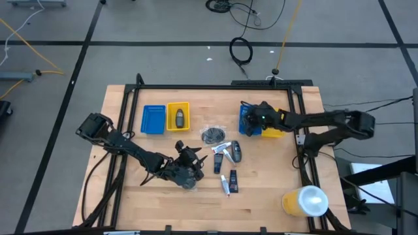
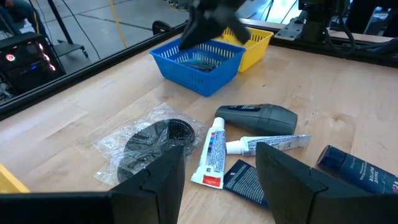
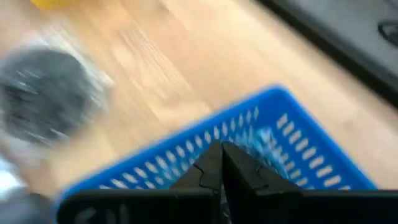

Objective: Pick & Place Travel size toiletries
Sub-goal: Put the blue shave cream into the left blue bin

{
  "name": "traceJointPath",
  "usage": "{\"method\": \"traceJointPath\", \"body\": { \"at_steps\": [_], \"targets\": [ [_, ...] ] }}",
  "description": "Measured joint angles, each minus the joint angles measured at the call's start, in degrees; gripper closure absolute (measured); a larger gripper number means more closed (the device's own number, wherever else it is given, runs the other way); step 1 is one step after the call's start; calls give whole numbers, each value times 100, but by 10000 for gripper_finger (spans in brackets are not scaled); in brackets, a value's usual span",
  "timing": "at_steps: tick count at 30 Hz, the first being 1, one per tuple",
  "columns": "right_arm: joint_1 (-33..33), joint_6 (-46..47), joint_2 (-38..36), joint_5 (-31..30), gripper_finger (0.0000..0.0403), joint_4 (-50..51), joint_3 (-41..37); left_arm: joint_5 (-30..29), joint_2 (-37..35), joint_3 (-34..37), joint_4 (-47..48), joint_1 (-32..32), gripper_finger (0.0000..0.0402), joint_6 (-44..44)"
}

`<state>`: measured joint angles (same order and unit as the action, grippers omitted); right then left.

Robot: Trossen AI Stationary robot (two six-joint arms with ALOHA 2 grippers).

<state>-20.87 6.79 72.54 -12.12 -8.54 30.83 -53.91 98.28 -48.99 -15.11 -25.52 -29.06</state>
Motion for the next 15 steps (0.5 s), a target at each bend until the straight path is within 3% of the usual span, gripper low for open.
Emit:
{"method": "traceJointPath", "body": {
  "at_steps": [3, 8, 15],
  "targets": [
    [378, -37, -612, -44, 402, 102, 0, 0, 0, 0, 0, -6, 211, -2],
    [1568, -406, -1310, -367, 402, 105, 2, 0, 0, 0, -20, -22, 211, -7],
    [3431, -602, -918, -432, 401, -50, -42, 121, 0, 2, -352, -22, 211, 208]
  ]
}}
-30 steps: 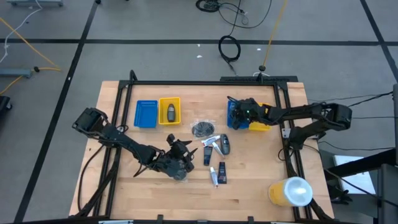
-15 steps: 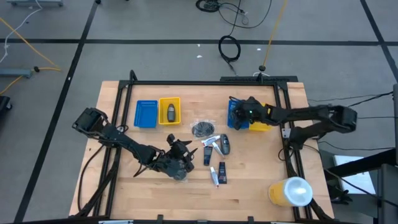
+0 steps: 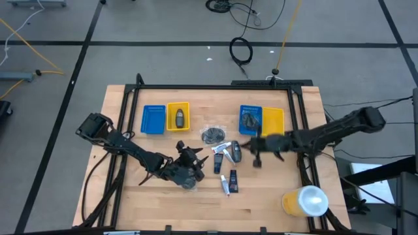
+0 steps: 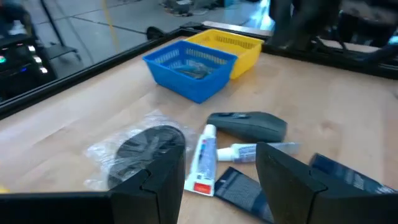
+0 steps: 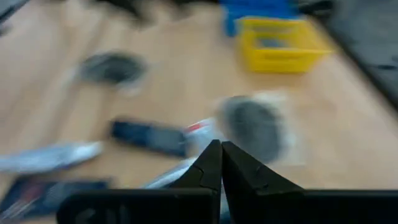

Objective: Pick & Place Travel size toiletries
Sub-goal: Put the blue shave cream into the left blue bin

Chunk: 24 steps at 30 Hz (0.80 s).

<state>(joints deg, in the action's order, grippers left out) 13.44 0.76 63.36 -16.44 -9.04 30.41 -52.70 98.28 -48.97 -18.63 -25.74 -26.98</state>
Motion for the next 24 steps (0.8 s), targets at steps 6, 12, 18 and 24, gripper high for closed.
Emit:
{"method": "traceJointPath", "body": {
  "at_steps": [6, 12, 18, 24],
  "targets": [
    [1273, -62, 1087, 10, 398, -2028, -566, 371, 0, 0, -400, 0, 211, 448],
    [1910, -126, 2330, 23, 356, -3908, -800, 637, 255, 0, -1284, -36, 211, 1108],
    [2045, -169, 3176, 15, 259, -4403, -654, 639, 792, -243, -1333, -59, 211, 1335],
    [2059, -429, 3236, -336, 166, -4409, -581, 812, 1345, -1303, 349, 230, 211, 664]
  ]
}}
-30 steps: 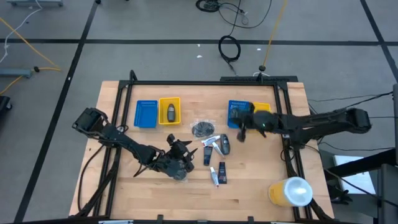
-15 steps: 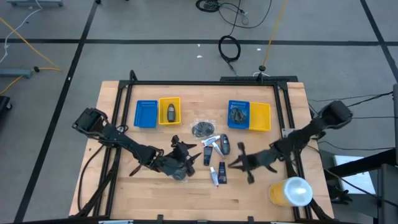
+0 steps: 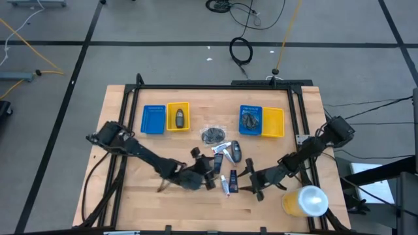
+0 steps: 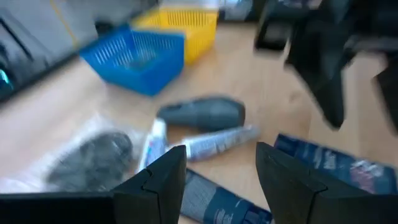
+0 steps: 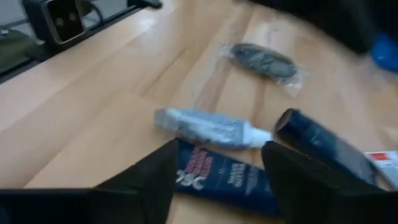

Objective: Pick & Place Travel size toiletries
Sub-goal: Put the blue shave cream into the left blue bin

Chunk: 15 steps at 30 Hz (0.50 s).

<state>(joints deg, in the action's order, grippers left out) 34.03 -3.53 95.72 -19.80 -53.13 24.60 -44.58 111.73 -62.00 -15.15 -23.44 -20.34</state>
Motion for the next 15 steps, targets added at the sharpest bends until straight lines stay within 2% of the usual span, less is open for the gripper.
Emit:
{"method": "traceJointPath", "body": {
  "at_steps": [3, 9, 11, 15],
  "targets": [
    [61, -63, -192, -131, 138, 38, 1, 856, 291, -429, 815, 282, 211, -864],
    [256, -281, -608, -137, 122, 295, -7, 2064, 548, -801, 1139, 776, 211, -1640],
    [301, -302, -647, -137, 125, 291, 0, 2265, 541, -850, 1451, 867, 211, -1774],
    [327, -339, -683, -137, 131, 346, -7, 2256, 580, -854, 1680, 803, 210, -2133]
  ]
}}
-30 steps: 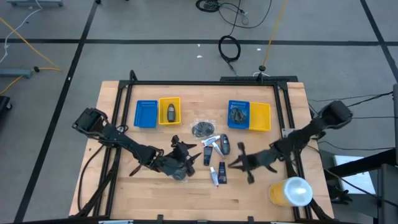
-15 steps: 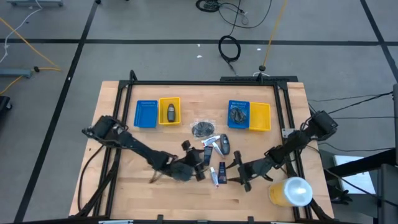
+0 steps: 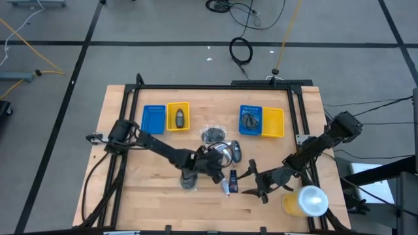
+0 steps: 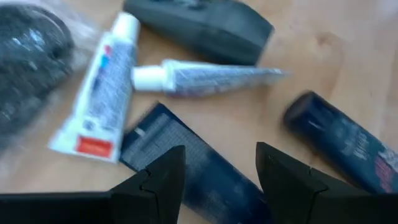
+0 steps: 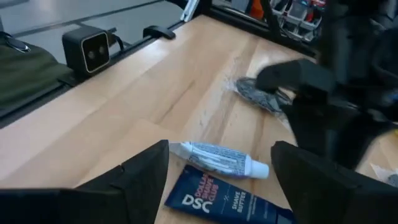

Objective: Pick & Place Travel size toiletries
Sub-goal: Put the blue shave cream into the left blue bin

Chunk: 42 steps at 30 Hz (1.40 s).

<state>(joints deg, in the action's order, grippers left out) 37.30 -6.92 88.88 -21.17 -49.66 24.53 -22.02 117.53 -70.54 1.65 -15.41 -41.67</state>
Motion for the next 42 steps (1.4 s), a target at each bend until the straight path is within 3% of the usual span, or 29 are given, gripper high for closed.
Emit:
{"method": "traceJointPath", "body": {
  "at_steps": [20, 24, 28, 35, 42],
  "targets": [
    [-4, 20, 2, -2, 133, 74, -2, 1, 54, -13, 907, -82, 211, -725],
    [-4, 22, 1, -2, 133, 74, -2, 197, -215, -1, 1600, -77, 211, -787],
    [-4, 110, 2, -1, 133, 121, -1, -55, -557, 23, 2321, -168, 211, -1148],
    [-7, 170, 0, -2, 133, 161, -2, -346, -690, 15, 2594, -495, 210, -1735],
    [-7, 175, 0, 0, 133, 155, -2, -553, -517, 13, 2741, -555, 162, -2204]
  ]
}}
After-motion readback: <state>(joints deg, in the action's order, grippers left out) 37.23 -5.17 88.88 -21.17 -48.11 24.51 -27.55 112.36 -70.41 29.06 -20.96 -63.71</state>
